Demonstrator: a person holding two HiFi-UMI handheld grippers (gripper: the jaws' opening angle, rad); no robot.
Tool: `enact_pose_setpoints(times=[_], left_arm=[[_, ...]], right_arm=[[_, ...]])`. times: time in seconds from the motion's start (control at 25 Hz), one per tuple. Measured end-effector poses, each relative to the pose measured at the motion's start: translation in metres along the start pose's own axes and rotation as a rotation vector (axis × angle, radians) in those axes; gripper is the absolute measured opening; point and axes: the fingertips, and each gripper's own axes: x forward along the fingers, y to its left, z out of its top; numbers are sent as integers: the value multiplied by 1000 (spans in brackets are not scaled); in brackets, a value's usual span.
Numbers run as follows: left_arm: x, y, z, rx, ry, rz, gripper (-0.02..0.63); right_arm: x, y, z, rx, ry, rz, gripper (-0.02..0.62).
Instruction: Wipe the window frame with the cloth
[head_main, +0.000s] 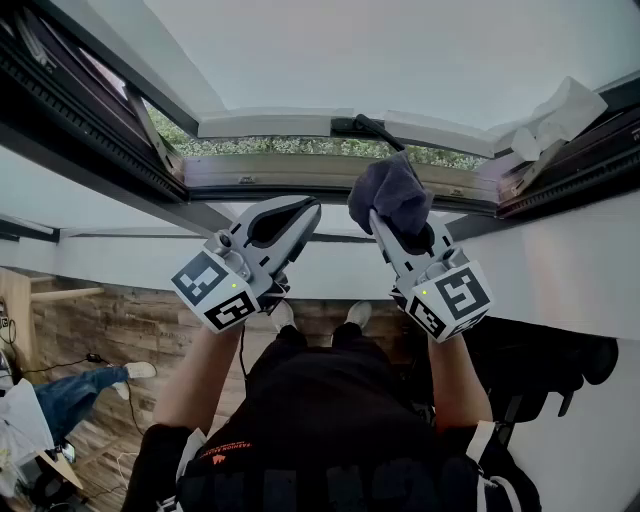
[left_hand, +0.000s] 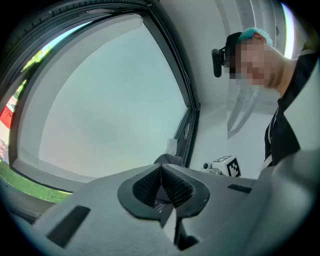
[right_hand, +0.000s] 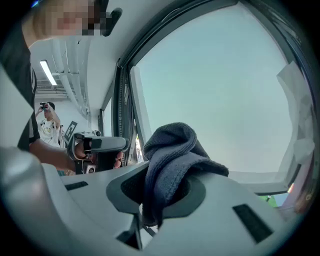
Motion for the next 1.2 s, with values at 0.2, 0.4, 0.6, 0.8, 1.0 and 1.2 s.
enact_pose_setpoints(times=[0.2,0.4,0.6,0.8,1.0,1.2], left_arm=[[-1,3,-2,2,-2,-2,21],[-2,4,-3,1,-7,1,21],[-4,11,-3,-2,-13,12,21],[-24,28,7,4,-37,68,21],[-55,53,29,36,-74,142,21],[-82,71,51,70,-100,182,21]], right_arm=[[5,3,-1,-18,4,15,53],[7,3,-3,-14,5,14,54],[14,2,1,-17,-2,21,54],[30,10,25,-70,-54,32,54],[63,30,48,-117,-82,86,54],[97,55,68,-153,-102,133,54]])
